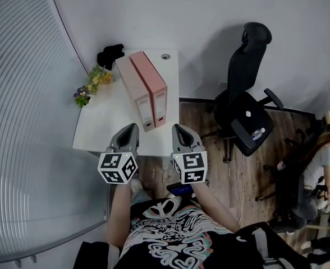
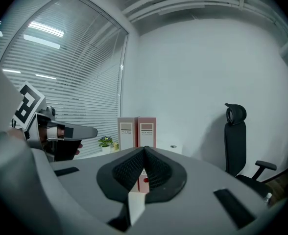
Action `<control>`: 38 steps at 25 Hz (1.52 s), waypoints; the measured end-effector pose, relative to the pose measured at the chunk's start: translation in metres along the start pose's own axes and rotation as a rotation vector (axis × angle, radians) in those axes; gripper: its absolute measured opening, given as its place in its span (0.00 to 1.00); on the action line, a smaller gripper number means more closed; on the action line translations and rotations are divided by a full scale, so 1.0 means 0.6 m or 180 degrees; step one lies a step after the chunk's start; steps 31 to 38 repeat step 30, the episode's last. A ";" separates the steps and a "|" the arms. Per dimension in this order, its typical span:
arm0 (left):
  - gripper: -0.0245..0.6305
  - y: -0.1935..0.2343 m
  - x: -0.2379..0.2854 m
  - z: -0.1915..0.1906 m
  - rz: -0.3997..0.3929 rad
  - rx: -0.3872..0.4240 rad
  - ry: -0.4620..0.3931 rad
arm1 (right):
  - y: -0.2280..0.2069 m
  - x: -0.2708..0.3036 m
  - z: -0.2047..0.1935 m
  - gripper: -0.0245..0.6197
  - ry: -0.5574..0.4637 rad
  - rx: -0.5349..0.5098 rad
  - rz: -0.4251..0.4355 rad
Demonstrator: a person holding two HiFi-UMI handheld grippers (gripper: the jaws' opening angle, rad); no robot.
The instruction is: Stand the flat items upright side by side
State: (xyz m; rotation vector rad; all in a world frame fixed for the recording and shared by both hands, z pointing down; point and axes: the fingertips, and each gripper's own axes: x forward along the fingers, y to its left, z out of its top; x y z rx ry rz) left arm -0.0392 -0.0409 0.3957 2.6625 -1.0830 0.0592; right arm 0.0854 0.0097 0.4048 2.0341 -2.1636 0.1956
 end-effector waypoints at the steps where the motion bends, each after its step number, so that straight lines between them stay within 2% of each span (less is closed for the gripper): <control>1: 0.03 -0.001 0.000 -0.001 0.0003 0.0005 0.0003 | 0.000 -0.001 -0.001 0.04 0.0005 -0.0002 -0.0001; 38: 0.03 0.002 0.005 -0.005 0.0057 0.0022 -0.0005 | -0.003 0.004 -0.009 0.04 0.0023 -0.0001 0.0040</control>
